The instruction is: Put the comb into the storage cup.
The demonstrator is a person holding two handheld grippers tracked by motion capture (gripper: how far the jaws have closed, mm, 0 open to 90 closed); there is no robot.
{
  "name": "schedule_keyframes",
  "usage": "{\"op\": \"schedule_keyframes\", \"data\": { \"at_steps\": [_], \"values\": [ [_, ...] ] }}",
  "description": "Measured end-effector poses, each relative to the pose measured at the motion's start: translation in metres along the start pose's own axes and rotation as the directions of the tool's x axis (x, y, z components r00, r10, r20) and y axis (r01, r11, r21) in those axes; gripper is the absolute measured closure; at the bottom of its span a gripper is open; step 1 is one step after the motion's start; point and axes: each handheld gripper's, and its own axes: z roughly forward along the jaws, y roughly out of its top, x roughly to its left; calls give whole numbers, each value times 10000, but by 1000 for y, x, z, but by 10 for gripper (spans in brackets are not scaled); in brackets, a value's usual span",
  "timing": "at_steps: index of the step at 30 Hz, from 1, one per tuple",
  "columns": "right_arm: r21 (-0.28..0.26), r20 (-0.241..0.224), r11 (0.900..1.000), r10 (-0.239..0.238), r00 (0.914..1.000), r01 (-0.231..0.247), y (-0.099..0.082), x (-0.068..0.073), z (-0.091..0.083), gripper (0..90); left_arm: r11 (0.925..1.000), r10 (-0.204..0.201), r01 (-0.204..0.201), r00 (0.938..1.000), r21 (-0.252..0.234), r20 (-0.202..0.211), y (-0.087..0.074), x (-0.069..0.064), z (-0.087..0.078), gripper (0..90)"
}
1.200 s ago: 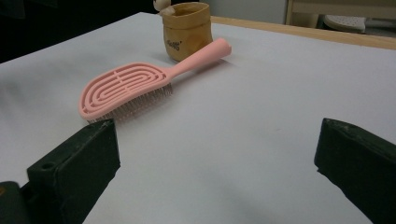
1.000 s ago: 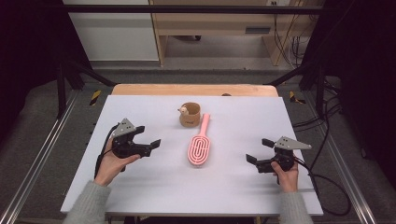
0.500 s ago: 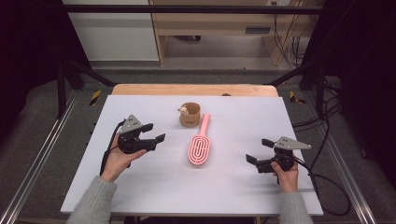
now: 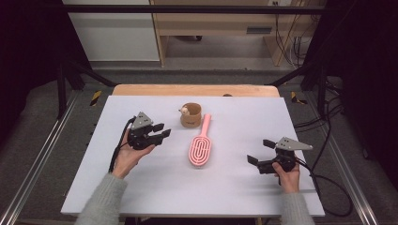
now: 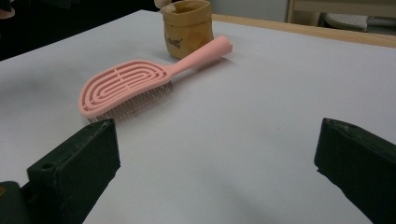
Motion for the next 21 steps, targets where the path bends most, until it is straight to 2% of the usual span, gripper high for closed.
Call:
{"op": "schedule_keyframes", "data": {
  "at_steps": [10, 21],
  "values": [
    [16, -18, 10000, 11, 10000, -11, 0, 0, 0, 6, 9999, -134, 134, 9999, 104, 6, 5, -3, 12, 728],
    [19, -24, 10000, -10, 10000, 10, 0, 0, 0, 6, 9996, -91, 87, 9999, 281, 146, 10, -11, 32, 845]
  ]
}}
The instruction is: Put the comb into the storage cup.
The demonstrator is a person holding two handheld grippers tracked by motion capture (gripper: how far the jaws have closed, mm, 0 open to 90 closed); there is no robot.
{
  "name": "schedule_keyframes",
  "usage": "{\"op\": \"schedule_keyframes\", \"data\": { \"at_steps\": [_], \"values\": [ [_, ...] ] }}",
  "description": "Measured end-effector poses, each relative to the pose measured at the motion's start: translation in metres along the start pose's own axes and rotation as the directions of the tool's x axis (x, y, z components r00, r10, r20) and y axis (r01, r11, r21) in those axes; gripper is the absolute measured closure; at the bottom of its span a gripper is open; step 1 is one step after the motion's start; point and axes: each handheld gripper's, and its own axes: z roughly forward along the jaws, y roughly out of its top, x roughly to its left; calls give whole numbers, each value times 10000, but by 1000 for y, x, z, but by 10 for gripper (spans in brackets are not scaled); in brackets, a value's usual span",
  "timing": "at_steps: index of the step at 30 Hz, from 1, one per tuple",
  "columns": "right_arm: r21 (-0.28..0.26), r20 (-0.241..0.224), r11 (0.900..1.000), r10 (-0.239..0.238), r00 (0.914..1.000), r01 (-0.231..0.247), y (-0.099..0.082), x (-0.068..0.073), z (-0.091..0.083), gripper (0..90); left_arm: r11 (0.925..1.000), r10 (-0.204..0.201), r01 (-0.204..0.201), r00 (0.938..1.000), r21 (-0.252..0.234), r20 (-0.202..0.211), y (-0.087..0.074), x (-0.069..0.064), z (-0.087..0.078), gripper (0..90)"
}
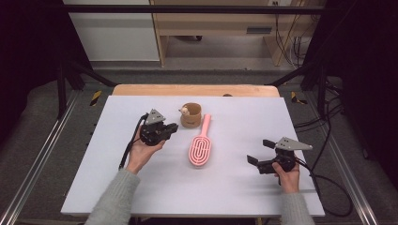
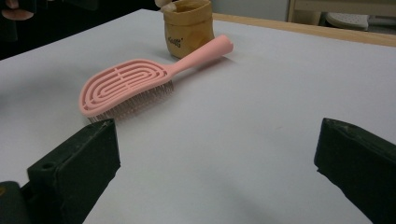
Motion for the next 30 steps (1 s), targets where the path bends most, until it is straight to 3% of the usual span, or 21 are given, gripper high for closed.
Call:
{"op": "schedule_keyframes", "data": {
  "at_steps": [7, 30],
  "values": [
    [-9, -11, 10000, 3, 10000, -3, 0, 0, 0, 6, 9998, 60, -60, 10000, 178, -1, 1, -4, 15, 892],
    [14, -35, 10000, 12, 10000, -12, 0, 0, 0, 6, 9985, -28, 28, 10000, 540, 3, -2, -13, 55, 896]
  ]
}}
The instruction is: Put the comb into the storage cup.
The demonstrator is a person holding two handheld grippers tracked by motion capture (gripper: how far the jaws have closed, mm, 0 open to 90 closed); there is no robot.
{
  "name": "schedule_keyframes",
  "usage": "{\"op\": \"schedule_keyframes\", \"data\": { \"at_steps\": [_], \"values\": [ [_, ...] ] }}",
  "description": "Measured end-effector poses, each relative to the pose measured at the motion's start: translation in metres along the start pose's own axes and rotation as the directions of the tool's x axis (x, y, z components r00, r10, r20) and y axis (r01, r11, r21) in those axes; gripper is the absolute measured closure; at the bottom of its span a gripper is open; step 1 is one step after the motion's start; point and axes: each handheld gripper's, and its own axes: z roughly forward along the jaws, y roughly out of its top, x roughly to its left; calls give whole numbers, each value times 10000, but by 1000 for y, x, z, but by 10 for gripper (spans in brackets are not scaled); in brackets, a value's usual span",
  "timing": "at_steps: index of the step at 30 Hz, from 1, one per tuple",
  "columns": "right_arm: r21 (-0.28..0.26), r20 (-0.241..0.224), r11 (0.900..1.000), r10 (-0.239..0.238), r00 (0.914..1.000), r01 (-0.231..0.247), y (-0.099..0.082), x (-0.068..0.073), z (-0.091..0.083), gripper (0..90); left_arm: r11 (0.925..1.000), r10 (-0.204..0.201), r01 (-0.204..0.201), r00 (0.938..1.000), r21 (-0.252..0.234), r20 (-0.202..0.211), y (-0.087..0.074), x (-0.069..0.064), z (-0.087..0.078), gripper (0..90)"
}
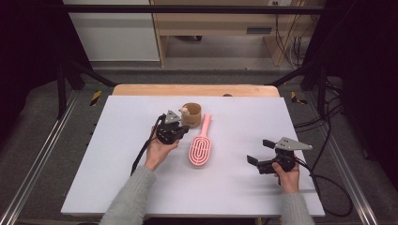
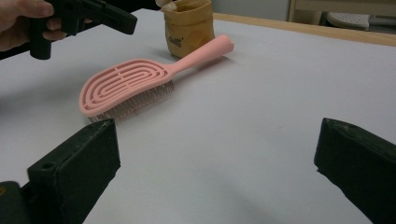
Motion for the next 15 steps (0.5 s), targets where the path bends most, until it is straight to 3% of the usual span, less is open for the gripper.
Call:
{"op": "schedule_keyframes", "data": {
  "at_steps": [15],
  "values": [
    [19, 9, 10000, -2, 10000, 2, 0, 0, 0, 6, 9997, 86, -85, 9999, 212, -56, 6, -7, 30, 895]
  ]
}}
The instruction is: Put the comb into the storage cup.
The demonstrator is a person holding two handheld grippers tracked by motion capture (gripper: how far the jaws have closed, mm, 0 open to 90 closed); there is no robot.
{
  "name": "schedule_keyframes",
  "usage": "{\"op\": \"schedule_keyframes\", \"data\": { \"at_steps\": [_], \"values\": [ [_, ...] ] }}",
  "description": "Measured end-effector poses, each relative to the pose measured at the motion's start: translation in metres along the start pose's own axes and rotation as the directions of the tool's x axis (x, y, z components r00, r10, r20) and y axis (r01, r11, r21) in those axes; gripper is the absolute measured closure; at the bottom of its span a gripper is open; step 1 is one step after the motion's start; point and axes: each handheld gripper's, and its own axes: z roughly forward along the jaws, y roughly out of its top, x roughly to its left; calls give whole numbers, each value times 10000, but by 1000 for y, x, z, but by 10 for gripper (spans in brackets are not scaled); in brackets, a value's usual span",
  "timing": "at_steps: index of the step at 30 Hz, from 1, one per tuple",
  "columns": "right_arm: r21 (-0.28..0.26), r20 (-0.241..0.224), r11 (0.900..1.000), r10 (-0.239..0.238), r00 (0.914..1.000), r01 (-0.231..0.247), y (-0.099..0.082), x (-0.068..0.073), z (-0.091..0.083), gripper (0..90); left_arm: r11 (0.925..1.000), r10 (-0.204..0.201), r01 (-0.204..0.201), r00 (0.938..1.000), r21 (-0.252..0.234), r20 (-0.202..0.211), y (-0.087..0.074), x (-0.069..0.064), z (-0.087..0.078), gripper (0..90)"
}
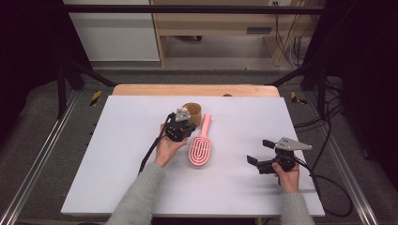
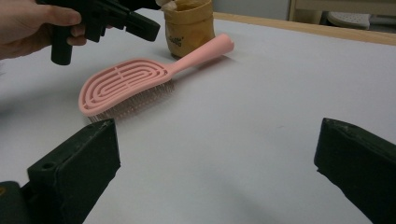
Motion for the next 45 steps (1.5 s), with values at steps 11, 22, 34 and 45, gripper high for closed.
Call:
{"op": "schedule_keyframes", "data": {
  "at_steps": [11, 22, 34, 45],
  "values": [
    [-12, -3, 10000, 12, 10000, -12, 0, 0, 0, 6, 9998, 211, -210, 9997, 71, -106, 5, -6, 18, 895],
    [1, -1, 10000, -7, 10000, 7, 0, 0, 0, 6, 9992, 199, -191, 9995, 350, -231, -2, -3, 33, 895],
    [7, -19, 10000, -31, 10000, 31, 0, 0, 0, 7, 9980, 290, -273, 9992, 570, -284, -4, -3, 43, 895],
    [-2, -22, 10000, -7, 10000, 7, 0, 0, 0, 7, 9950, 704, -691, 9974, 726, -147, 2, -10, 47, 895]
  ]
}}
